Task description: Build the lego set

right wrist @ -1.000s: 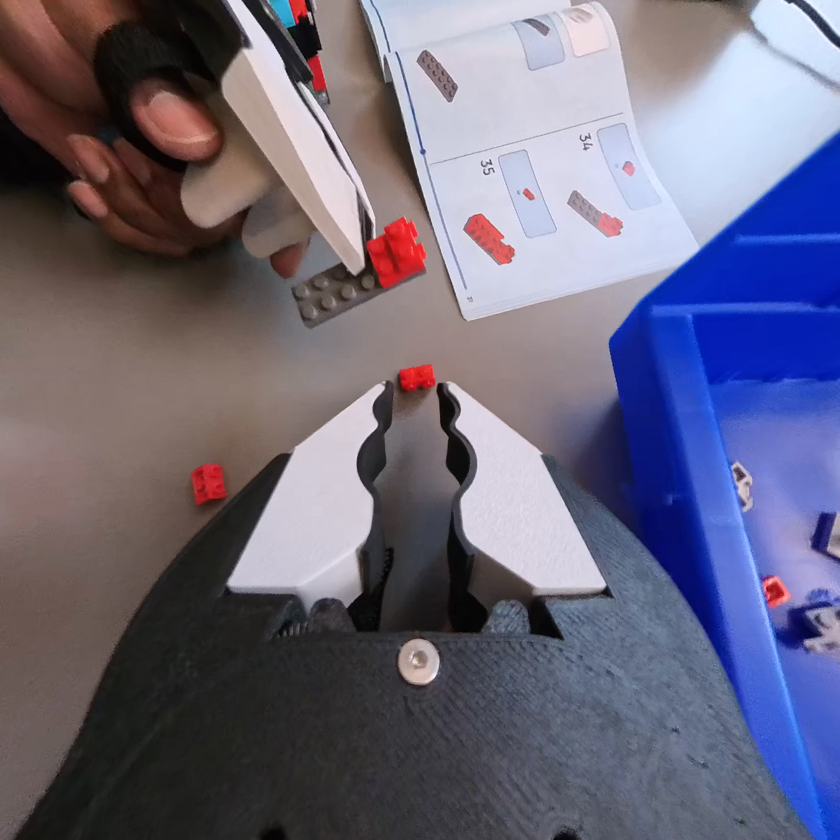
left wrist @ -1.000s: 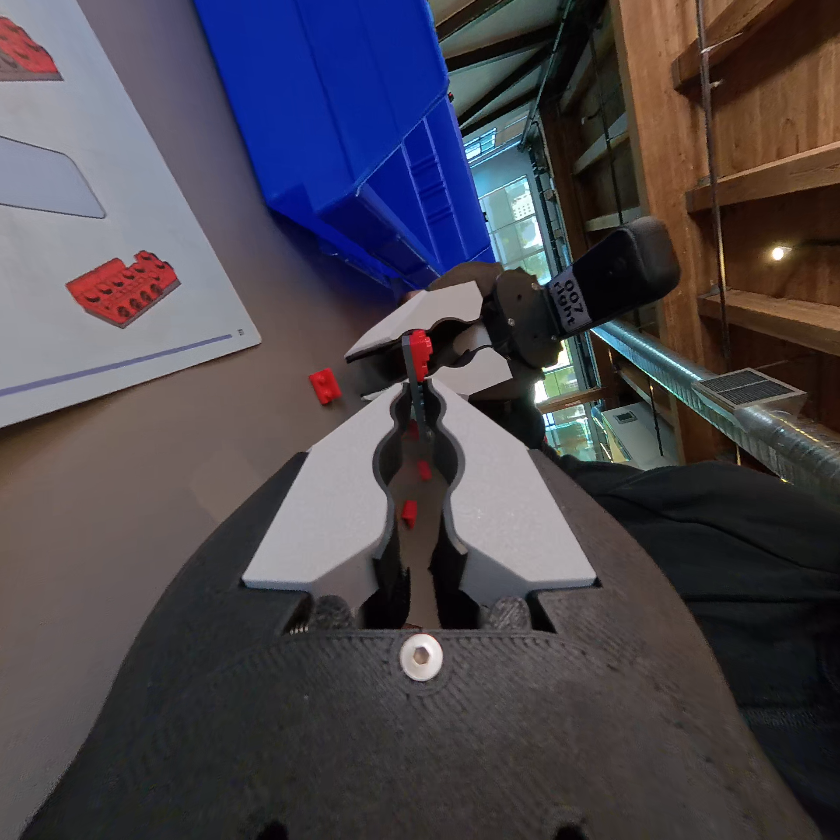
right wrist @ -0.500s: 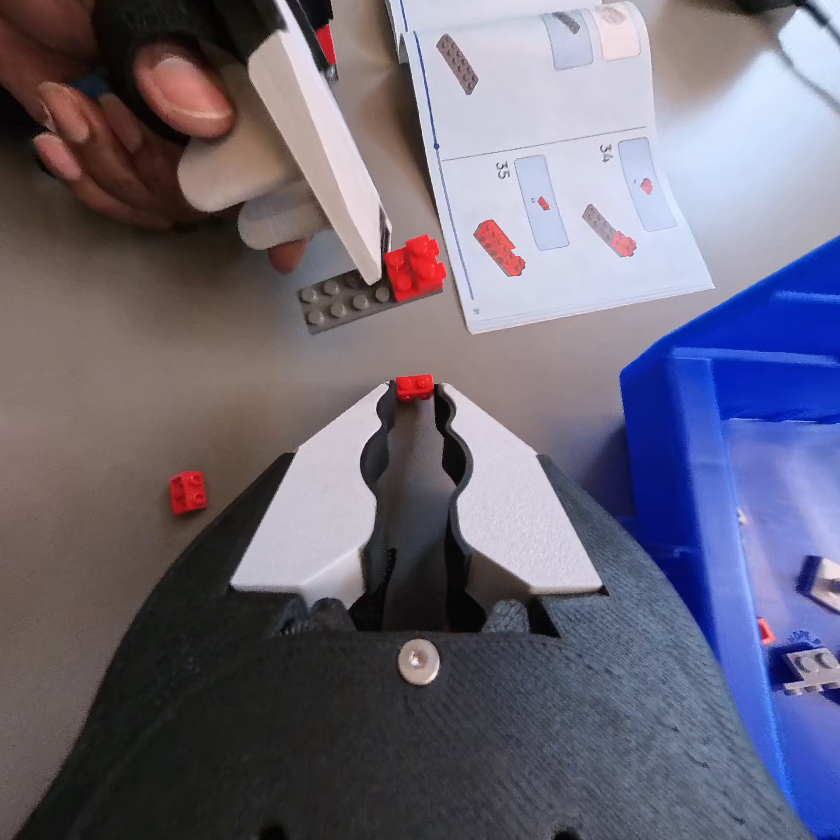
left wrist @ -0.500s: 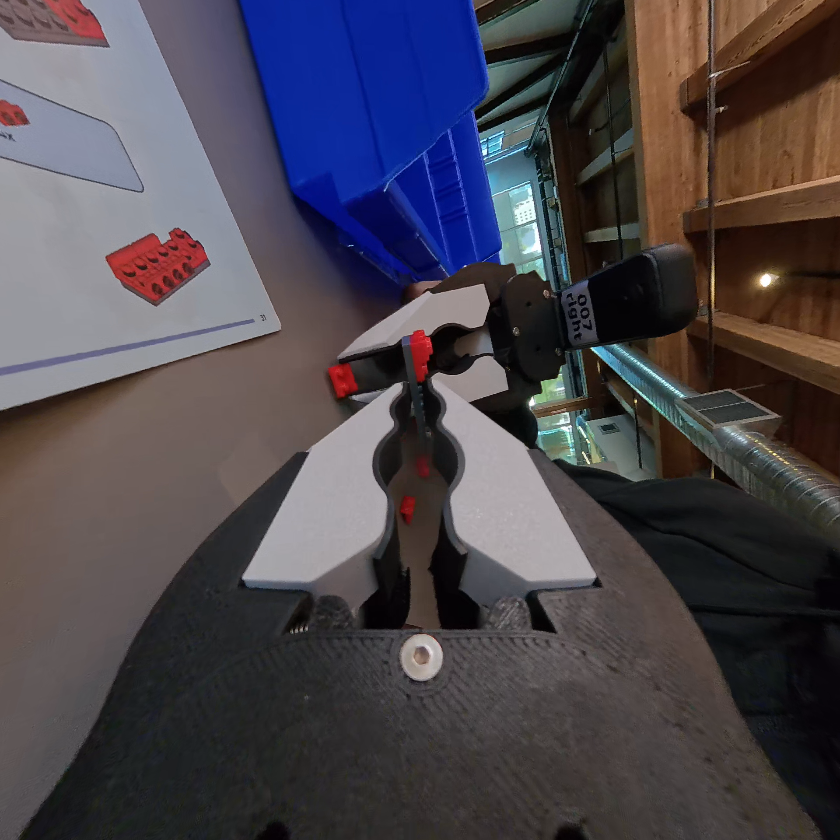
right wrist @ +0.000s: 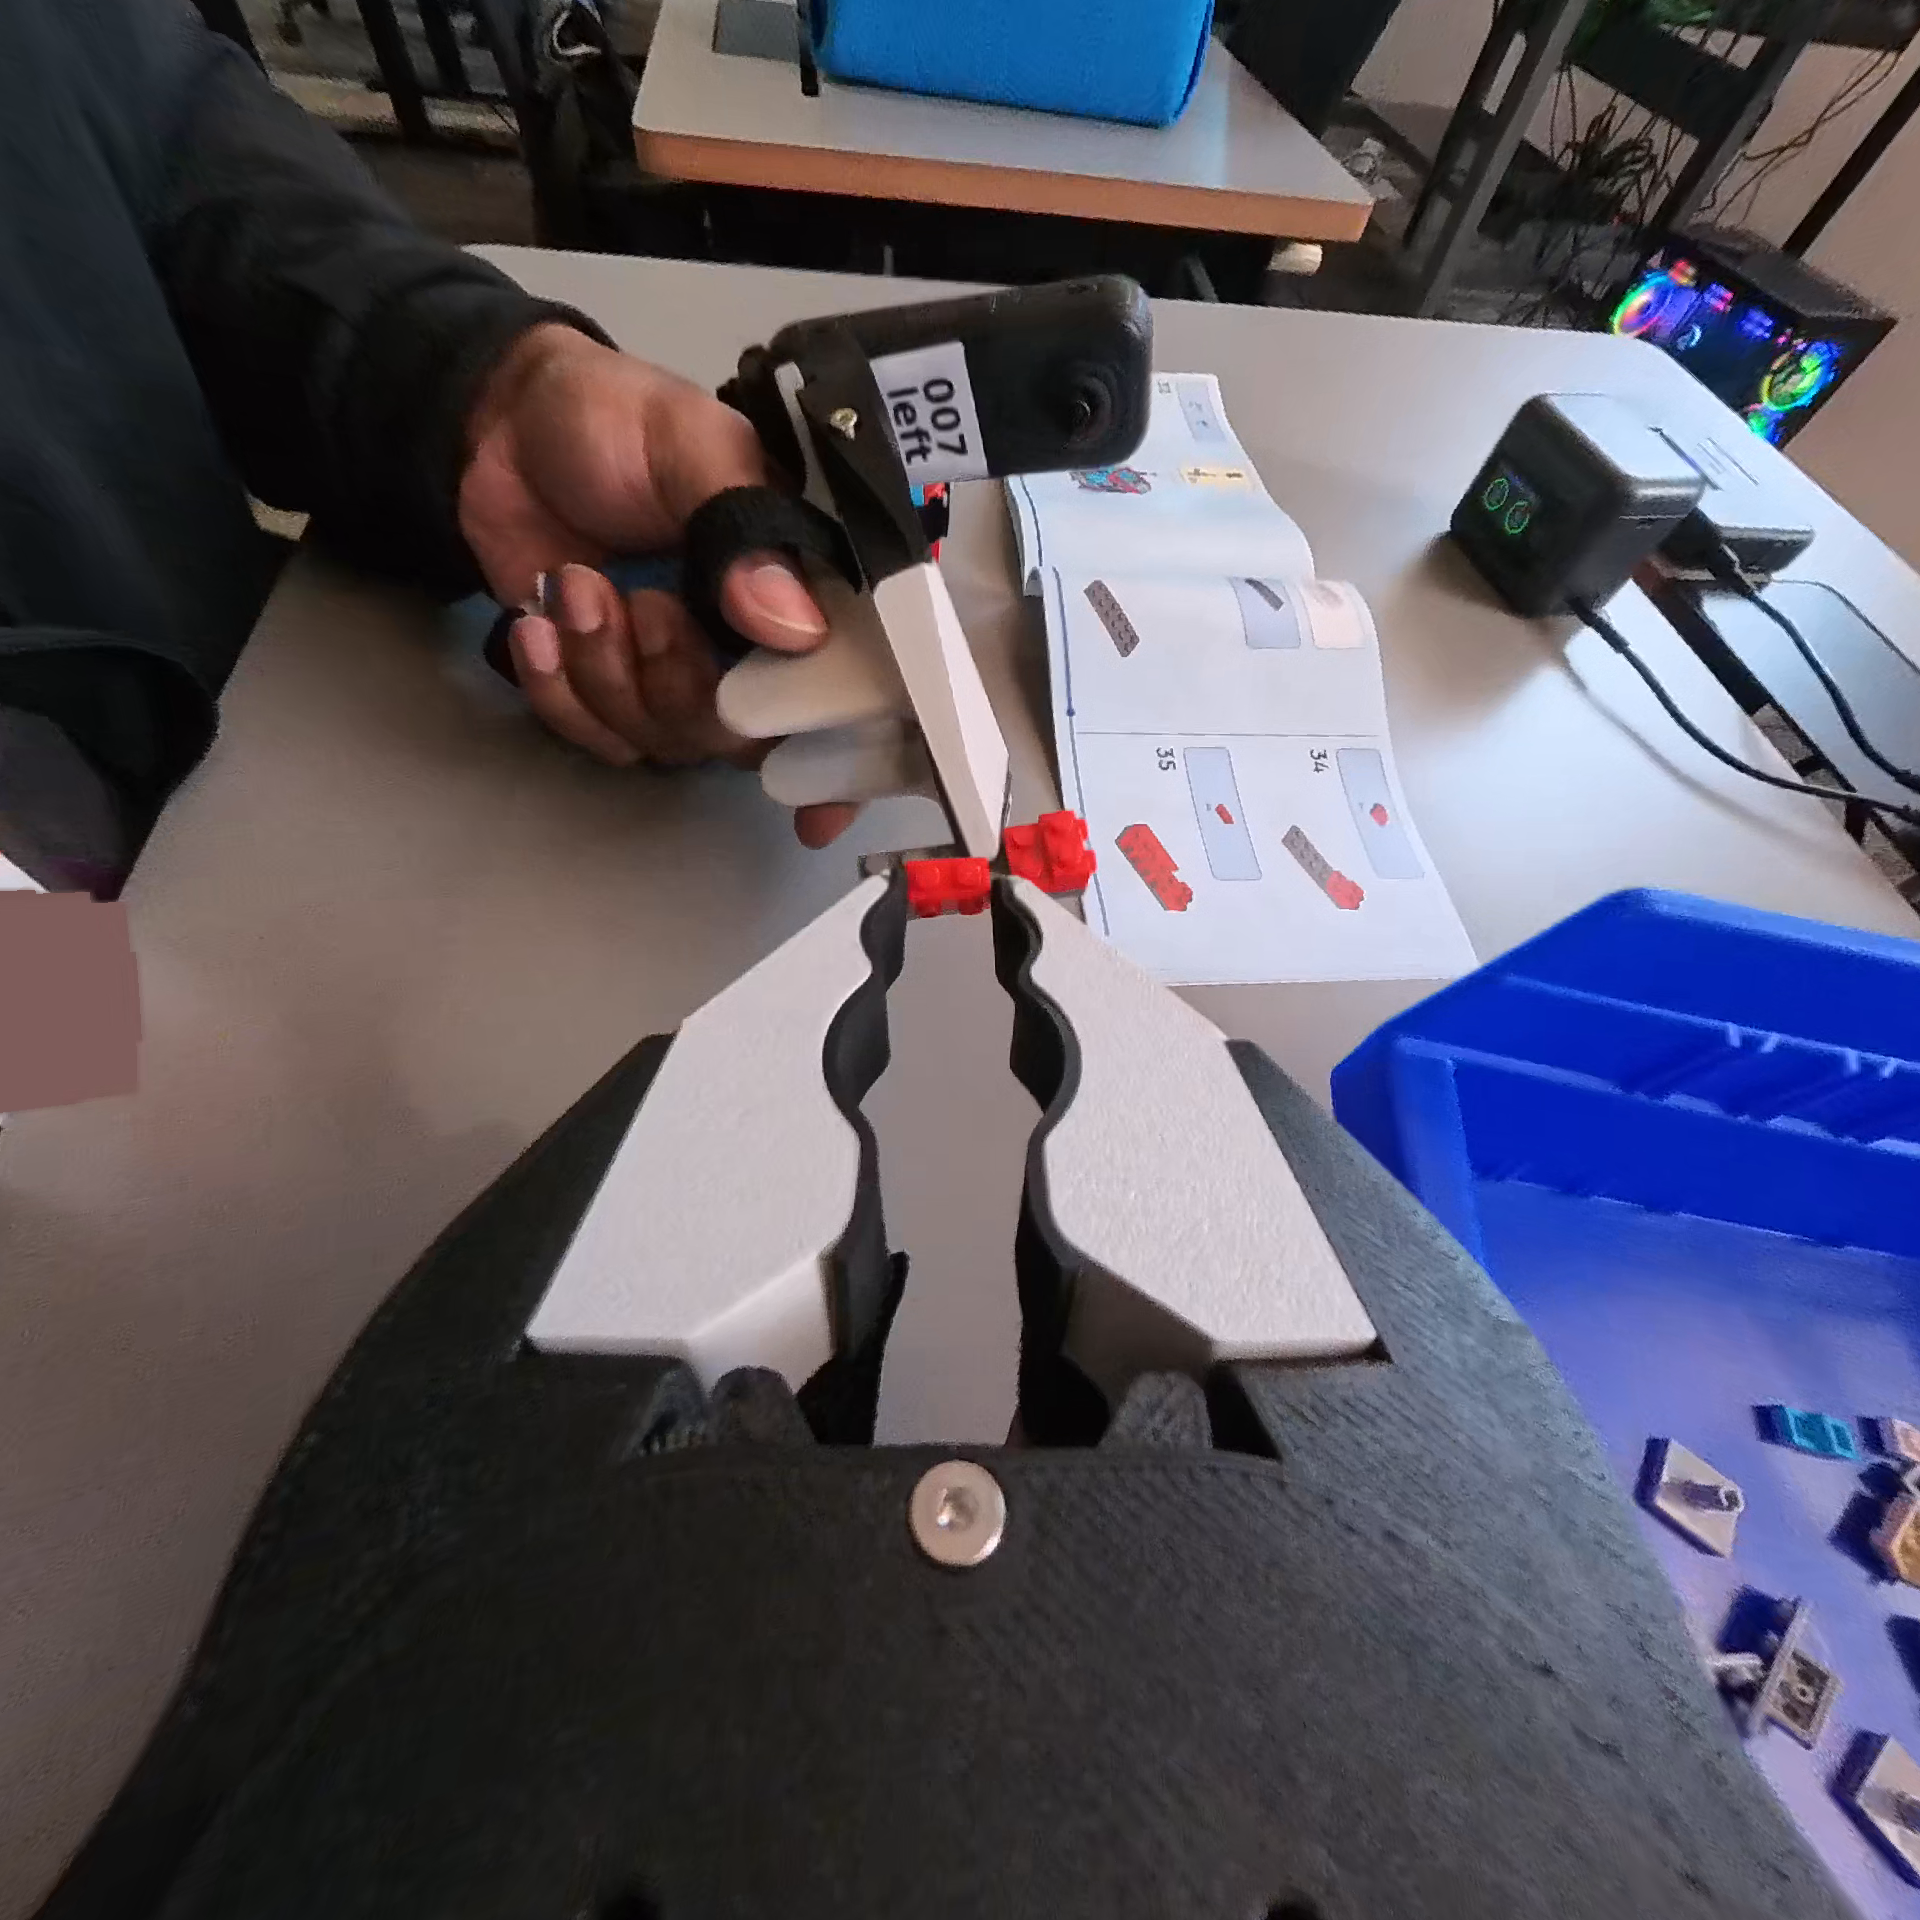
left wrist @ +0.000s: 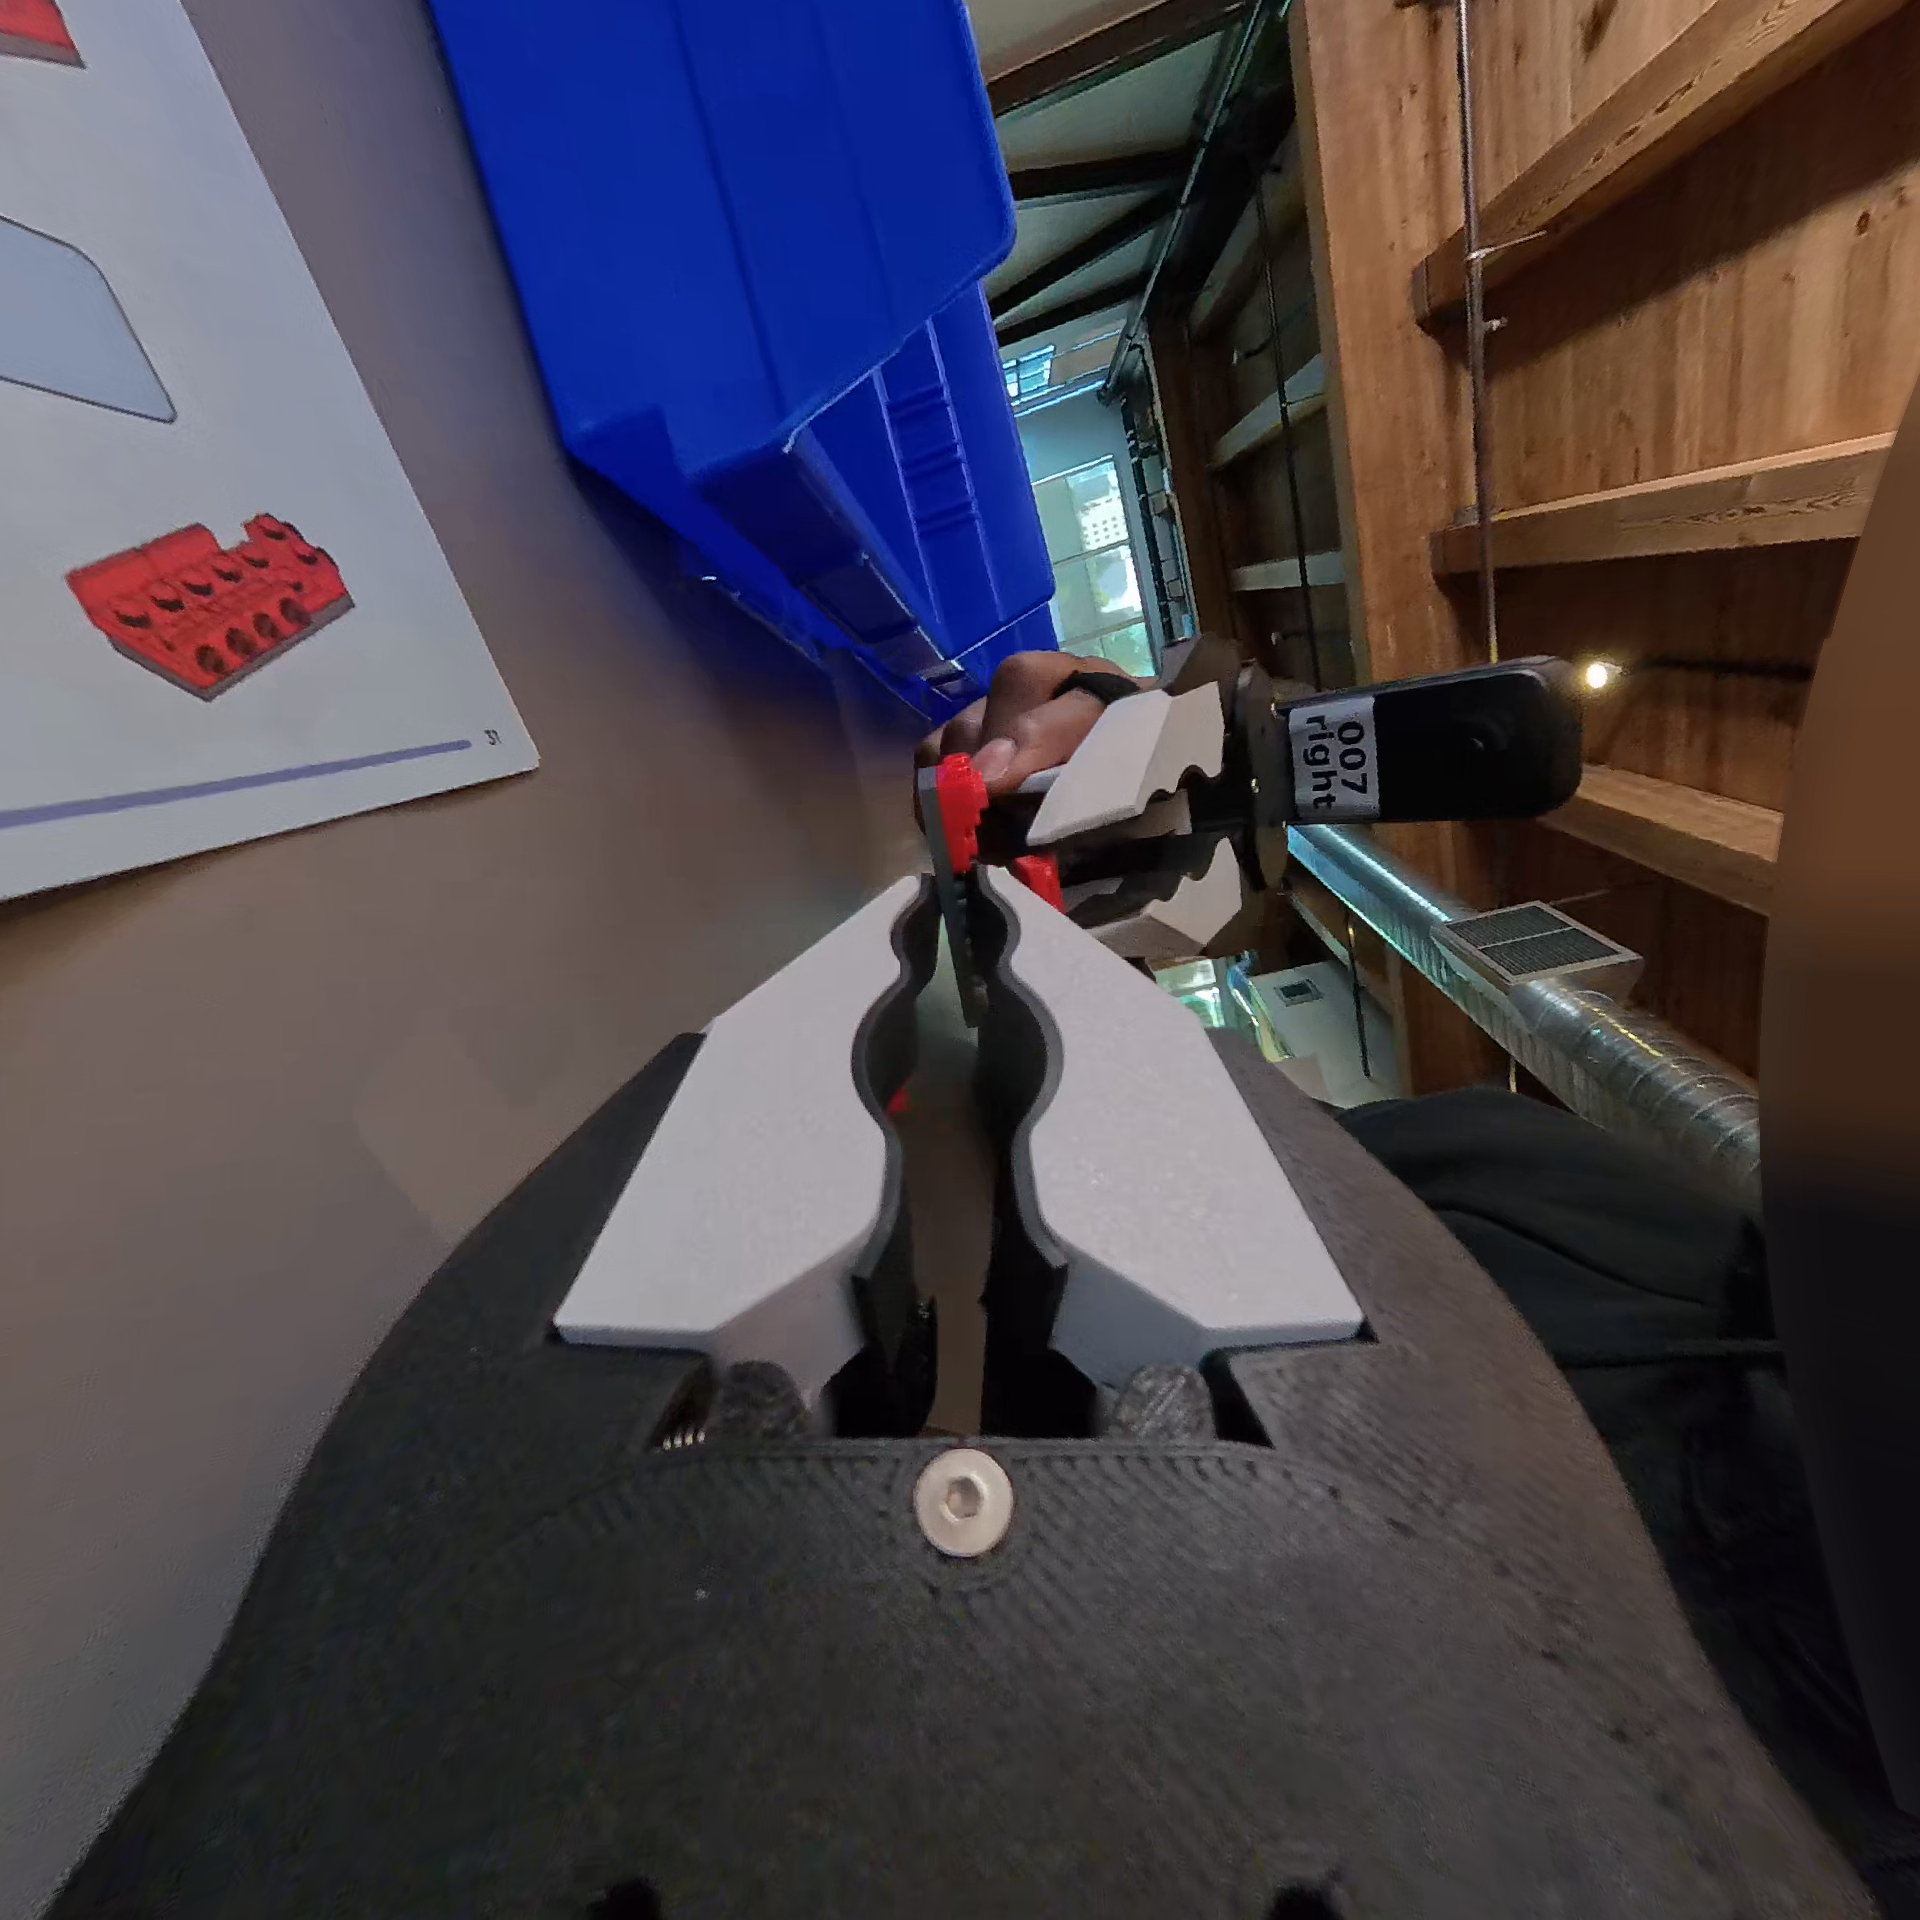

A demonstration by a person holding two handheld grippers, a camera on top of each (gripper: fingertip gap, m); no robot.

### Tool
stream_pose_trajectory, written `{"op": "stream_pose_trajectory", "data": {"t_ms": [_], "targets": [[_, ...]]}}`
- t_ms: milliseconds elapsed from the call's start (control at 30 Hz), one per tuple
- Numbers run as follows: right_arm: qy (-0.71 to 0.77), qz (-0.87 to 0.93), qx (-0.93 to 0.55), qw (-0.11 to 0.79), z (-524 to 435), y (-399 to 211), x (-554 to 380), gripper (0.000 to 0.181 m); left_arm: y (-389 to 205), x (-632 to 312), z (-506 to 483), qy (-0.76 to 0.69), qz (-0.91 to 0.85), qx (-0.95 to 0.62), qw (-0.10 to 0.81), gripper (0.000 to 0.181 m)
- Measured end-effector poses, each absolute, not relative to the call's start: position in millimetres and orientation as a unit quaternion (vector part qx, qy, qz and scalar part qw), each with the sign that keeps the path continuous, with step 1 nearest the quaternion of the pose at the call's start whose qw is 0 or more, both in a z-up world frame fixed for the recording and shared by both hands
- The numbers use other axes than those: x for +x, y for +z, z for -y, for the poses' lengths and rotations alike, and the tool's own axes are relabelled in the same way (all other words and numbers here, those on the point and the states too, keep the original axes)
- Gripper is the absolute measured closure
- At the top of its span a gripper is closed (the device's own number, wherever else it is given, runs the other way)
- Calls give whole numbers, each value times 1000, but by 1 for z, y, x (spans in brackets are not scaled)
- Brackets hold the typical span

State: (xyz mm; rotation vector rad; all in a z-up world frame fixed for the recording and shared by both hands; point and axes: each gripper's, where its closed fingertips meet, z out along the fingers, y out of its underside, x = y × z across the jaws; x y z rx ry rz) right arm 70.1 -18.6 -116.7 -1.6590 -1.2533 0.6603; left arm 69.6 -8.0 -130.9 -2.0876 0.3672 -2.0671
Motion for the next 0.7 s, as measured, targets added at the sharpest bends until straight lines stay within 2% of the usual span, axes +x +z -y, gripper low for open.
{"op": "stream_pose_trajectory", "data": {"t_ms": [400, 700], "targets": [[246, 523, -675, 459, 22, -116, 70, 165, -119, 73, 21, -732, -129, -667, 53, 176], [209, 539, -680, 451, 22, -123, 70, 165, -124, 74, 23, -714, -157, -678, 73, 172]]}}
